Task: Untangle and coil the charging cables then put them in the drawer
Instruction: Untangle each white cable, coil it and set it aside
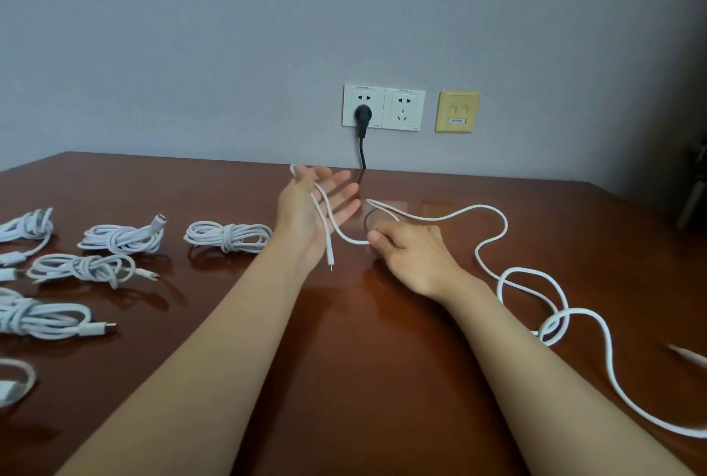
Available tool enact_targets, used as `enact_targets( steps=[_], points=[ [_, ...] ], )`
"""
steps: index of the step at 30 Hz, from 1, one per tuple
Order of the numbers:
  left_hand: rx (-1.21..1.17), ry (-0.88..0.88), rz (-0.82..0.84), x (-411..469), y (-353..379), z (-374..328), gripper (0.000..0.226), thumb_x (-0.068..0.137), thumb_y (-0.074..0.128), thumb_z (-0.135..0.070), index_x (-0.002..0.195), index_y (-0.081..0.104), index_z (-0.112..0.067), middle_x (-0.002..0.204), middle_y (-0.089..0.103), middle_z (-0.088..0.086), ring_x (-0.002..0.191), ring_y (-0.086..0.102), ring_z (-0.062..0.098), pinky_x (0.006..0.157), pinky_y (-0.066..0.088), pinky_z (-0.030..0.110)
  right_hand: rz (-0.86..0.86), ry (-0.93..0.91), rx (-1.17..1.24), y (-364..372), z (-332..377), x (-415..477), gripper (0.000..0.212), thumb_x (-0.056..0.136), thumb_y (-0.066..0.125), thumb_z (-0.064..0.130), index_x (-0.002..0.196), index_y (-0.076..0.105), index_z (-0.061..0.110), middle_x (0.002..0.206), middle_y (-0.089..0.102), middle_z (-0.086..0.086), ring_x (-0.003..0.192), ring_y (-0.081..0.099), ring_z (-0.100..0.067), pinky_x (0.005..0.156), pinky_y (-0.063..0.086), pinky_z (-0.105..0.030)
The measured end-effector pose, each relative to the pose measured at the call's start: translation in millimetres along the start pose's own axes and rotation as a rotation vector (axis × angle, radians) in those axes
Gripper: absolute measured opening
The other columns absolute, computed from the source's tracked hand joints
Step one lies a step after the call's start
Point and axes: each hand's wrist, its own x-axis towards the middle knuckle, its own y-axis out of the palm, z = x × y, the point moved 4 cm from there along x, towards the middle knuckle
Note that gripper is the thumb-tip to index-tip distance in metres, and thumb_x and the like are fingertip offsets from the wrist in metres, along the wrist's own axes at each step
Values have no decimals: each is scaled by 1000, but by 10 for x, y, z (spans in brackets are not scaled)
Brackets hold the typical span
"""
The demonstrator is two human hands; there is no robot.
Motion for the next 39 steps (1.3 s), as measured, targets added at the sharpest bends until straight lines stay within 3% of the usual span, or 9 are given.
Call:
enact_targets(
  steps=[4,9,14,19,22,27,30,36,39],
  points=[
    [-34,-2,7,-24,-21,-61,38,102,23,-37,79,45,-17,66,71,-3,54,63,12,61,50,25,-17,-25,-100,-37,58,8,36,98,38,39,64,43,29,66,48,8,77,43,-12,89,20,-32],
    [18,14,-25,4,14,-36,31,103,19,-36,102,42,-15,67,71,-3,37,44,8,44,40,16,-156,-115,-190,-151,202,-38,22,98,39,38,79,49,34,56,37,12,75,36,-21,88,21,-32],
    [136,-70,-9,13,10,13,32,104,26,-25,95,51,-8,51,61,-2,29,30,5,37,29,14,-290,-250,-150,-197,275,-55,22,95,49,30,76,59,25,59,39,12,66,35,-18,86,27,-34],
    [403,-190,53,-75,76,111,39,104,24,-23,91,58,-9,60,41,-3,42,30,7,44,32,16,-389,-326,12,-253,301,-82,17,88,60,24,79,72,16,69,61,14,76,50,-16,72,28,-26],
    [488,-150,28,-50,63,126,38,104,25,-22,79,52,-13,41,34,-8,36,26,5,39,25,14,-279,-213,159,-224,250,-44,9,85,66,26,77,69,22,58,50,22,64,48,-11,63,32,-15],
    [555,-142,176,-87,132,142,32,102,25,-16,77,45,-16,39,28,-11,30,16,2,32,13,8,-407,-17,666,-247,109,15,20,90,57,22,72,56,31,68,62,-8,56,46,-10,62,40,-29],
    [686,-205,314,-145,185,252,30,103,28,-22,81,47,-17,41,30,-11,31,18,2,33,14,10,-381,61,645,-248,43,29,18,92,55,28,75,60,29,65,61,9,53,48,-1,60,40,-24],
    [697,-239,446,-184,240,308,35,103,28,-21,77,48,-11,44,30,-8,33,24,4,35,27,13,-479,112,662,-287,-43,31,27,90,59,21,65,62,28,46,55,11,50,48,-1,58,42,-18],
    [704,-280,473,-209,254,344,35,103,27,-16,77,49,-8,42,33,-7,37,28,5,39,32,14,-573,117,667,-328,-48,-11,24,86,65,25,63,62,34,53,57,10,50,45,-1,57,39,-20]
  ],
)
